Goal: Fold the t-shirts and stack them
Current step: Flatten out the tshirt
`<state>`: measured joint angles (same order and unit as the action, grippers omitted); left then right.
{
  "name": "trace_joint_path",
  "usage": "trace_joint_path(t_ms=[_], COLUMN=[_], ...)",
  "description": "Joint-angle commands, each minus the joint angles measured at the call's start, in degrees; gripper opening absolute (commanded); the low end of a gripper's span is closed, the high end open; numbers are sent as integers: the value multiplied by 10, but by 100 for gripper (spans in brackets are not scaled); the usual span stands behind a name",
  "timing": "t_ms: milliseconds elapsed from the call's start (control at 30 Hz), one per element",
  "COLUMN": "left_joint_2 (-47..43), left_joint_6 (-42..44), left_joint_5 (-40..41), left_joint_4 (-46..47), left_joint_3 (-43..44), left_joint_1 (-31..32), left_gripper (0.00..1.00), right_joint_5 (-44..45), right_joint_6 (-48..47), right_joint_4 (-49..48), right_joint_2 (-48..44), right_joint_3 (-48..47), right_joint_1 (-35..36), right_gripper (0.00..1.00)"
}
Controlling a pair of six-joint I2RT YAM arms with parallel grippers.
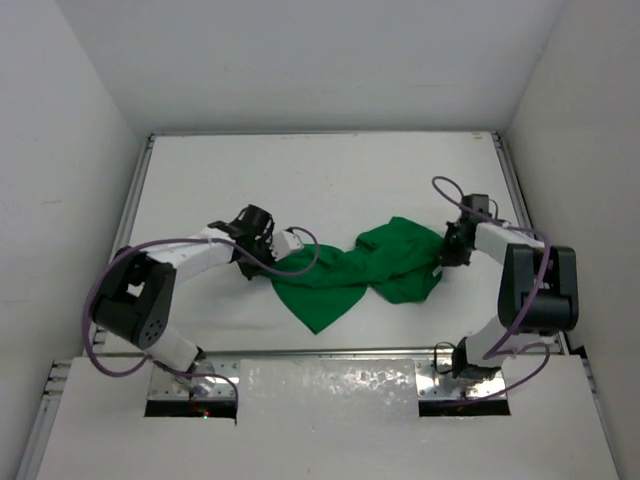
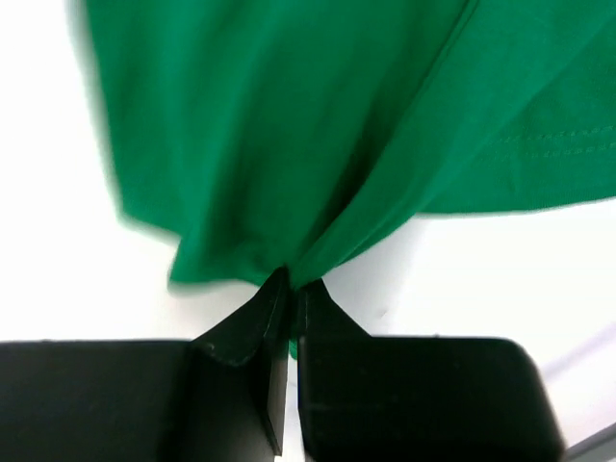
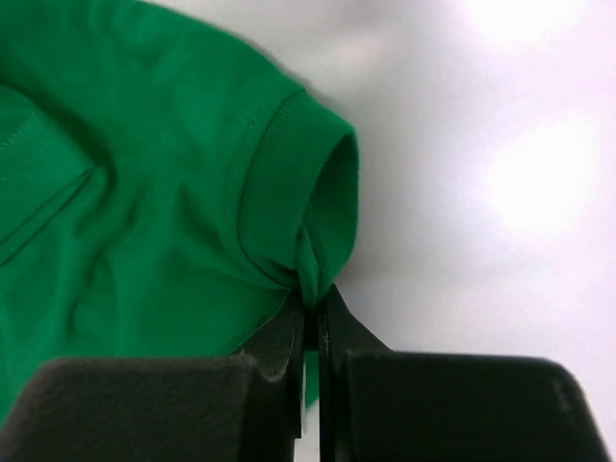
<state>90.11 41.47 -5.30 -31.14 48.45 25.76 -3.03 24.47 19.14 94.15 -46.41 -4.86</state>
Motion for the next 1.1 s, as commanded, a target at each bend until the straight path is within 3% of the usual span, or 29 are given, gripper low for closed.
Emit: trace_joint_path(t_ms=[0, 33, 133, 167, 233, 300, 400, 433, 533, 567, 600, 667, 867, 1067], left_joint_2=[-80, -90, -121, -125, -128, -124, -120, -118, -117, -118, -119, -119, -121, -120], left_joint_6=[-3, 2, 3, 3, -1, -7, -10, -10, -13, -13, -13, -12, -26, -30], left_joint_5=[-9, -7, -22, -48, -70, -83, -81, -78, -69, -67, -62, -58, -52, -52], left_joint_4=[6, -1, -23, -30, -39, -39, -36, -31, -26, -26, -29, -31, -26, -26], left_joint_3=[14, 11, 9, 12, 13, 11, 9, 8, 9, 10, 11, 10, 8, 11], left_joint_1=[-33, -31, -28, -27, -24, -21, -19, -20, -19, -19, -19, -19, -19, -19], left_gripper=[0, 0, 0, 0, 0, 0, 0, 0, 0, 0, 0, 0, 0, 0], right_joint_5=[13, 14, 13, 28, 74, 79, 81, 77, -7, -22, -36, -60, -70, -91], right_joint_6=[7, -14, -77, -82, -76, -56, -54, -60, -57, -57, -61, -63, -69, -62], right_joint_4=[29, 49, 114, 133, 164, 150, 88, 72, 44, 49, 42, 42, 38, -19], right_joint_2=[-79, -95, -143, -163, -189, -229, -252, -245, -167, -143, -99, -58, 59, 96], right_joint_3=[34, 40, 41, 27, 5, -20, -32, -32, -44, -66, -75, -105, -132, -126], right_joint_1=[-51, -51, -51, -51, -51, -46, 11, 31, 44, 44, 44, 44, 44, 65], right_gripper=[0, 0, 48, 68, 75, 71, 50, 42, 36, 38, 48, 53, 53, 56])
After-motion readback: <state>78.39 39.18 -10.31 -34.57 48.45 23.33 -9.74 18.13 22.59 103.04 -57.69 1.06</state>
